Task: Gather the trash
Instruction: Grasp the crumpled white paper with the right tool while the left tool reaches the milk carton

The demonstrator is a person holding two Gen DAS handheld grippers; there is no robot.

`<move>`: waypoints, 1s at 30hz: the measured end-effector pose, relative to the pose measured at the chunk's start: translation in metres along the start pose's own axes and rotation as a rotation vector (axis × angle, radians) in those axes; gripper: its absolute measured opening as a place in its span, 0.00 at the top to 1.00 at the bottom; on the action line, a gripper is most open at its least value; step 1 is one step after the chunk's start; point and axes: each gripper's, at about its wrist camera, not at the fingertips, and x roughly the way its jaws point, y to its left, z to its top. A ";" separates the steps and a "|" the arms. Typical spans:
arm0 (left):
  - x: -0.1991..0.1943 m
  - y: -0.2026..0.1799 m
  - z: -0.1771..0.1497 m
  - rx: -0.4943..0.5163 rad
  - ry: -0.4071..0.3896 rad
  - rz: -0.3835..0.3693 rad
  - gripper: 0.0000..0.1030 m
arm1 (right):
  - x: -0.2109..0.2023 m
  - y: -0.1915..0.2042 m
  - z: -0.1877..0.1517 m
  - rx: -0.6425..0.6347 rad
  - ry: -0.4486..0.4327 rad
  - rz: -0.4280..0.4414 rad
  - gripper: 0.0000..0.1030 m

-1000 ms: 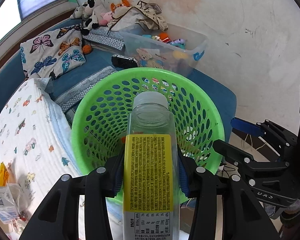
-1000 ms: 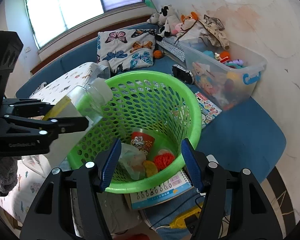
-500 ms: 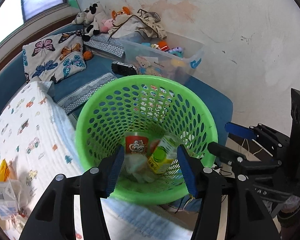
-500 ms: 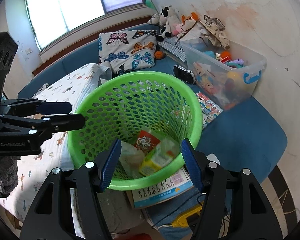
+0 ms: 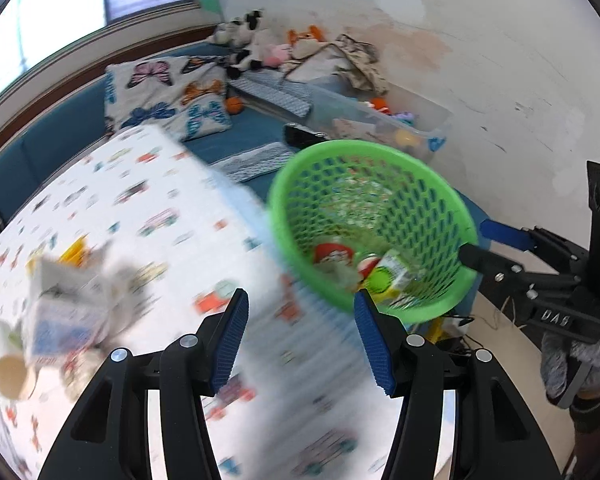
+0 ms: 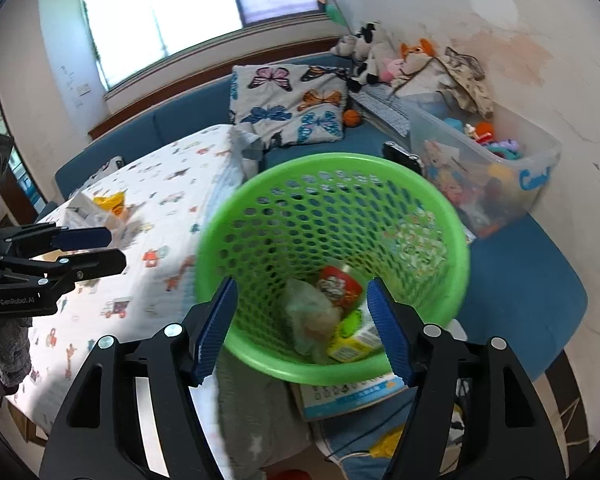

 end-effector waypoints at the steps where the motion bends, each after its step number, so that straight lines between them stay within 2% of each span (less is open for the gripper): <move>1: -0.003 0.007 -0.004 -0.010 -0.001 0.008 0.48 | 0.001 0.006 0.000 -0.008 0.002 0.009 0.33; 15: -0.061 0.125 -0.064 -0.210 -0.033 0.150 0.48 | 0.031 0.104 -0.002 -0.127 0.048 0.144 0.26; 24: -0.086 0.178 -0.100 -0.316 -0.045 0.213 0.48 | 0.066 0.178 -0.004 -0.207 0.108 0.236 0.25; 30: -0.095 0.197 -0.117 -0.346 -0.046 0.229 0.48 | 0.091 0.224 -0.004 -0.243 0.146 0.286 0.25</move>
